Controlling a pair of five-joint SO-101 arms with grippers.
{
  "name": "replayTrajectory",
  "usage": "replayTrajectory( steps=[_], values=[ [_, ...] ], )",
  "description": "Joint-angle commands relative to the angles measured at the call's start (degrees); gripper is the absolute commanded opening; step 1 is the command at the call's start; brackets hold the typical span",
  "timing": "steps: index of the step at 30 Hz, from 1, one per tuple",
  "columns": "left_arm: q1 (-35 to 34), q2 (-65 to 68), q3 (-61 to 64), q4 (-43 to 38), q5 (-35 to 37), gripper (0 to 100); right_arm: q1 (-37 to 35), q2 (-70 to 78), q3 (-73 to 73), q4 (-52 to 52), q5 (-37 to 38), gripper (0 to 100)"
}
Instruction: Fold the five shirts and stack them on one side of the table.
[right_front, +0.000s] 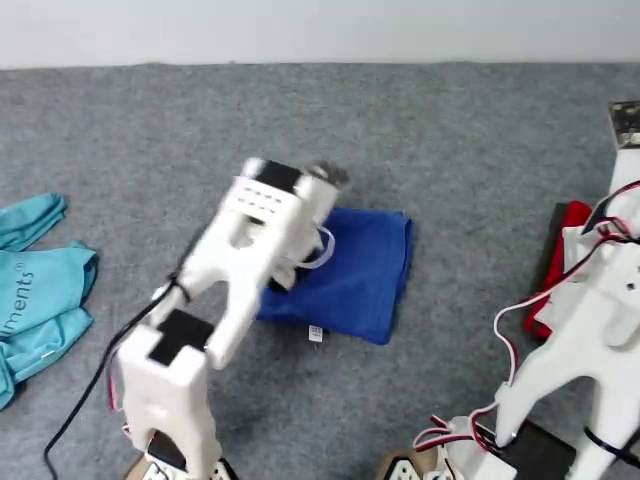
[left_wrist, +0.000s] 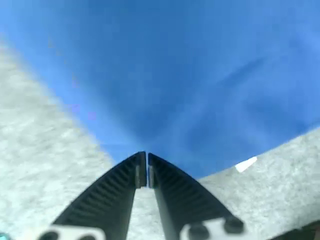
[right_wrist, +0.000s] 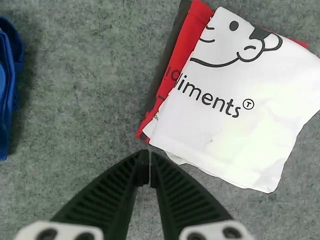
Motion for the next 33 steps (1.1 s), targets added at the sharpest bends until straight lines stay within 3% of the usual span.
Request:
replayTrajectory(
  steps=[1,6,14,18,24,28,33],
  values=[
    [-3.8,-8.2,0.3,1.9,-1.8,1,0.7,-1.6,-2.6,1.6,0.4,1.1],
    [-4.2,-10.5,10.5,1.3,-4.0,1,0.3,-1.7,-2.6,1.5,0.4,1.1],
    [-6.2,-1.9,21.4,-10.1,-4.1,1,0.3,-1.5,-2.6,1.6,0.1,1.1],
    [-7.9,-1.3,18.2,-6.2,-4.1,1,0.4,-1.4,-2.6,1.5,0.0,1.1],
    [-9.8,-9.8,3.6,1.8,-4.1,1,0.3,-1.4,-2.6,1.5,0.0,1.1],
    [-9.6,-12.3,-3.3,-0.3,-3.9,1,0.3,-1.4,-2.6,1.5,0.0,1.1],
    [-8.9,-8.5,-3.6,-10.0,-3.6,1,0.3,-1.3,-2.5,1.5,0.4,1.1]
  ],
)
